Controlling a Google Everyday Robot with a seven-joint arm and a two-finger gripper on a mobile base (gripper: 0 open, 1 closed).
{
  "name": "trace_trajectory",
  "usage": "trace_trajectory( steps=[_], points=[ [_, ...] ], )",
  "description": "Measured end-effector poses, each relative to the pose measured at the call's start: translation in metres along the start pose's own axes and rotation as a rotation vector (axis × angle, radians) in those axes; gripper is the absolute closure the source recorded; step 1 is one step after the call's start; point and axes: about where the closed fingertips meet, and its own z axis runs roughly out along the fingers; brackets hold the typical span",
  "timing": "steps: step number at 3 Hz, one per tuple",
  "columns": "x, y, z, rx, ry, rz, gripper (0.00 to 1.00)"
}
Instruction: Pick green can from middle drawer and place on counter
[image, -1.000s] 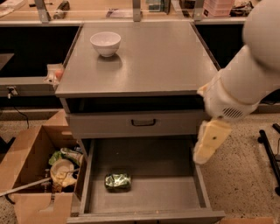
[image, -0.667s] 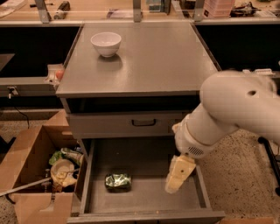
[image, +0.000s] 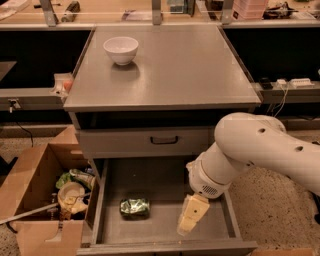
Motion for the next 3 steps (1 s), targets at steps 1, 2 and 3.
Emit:
trace_trajectory(
  steps=[1, 2, 3],
  points=[
    [-0.004, -0.001, 0.027, -0.004, 0.014, -0.020, 0.00],
    [-0.004, -0.006, 0.106, -0.032, 0.010, -0.044, 0.00],
    [-0.017, -0.019, 0.180, -0.033, -0.040, -0.053, 0.00]
  ],
)
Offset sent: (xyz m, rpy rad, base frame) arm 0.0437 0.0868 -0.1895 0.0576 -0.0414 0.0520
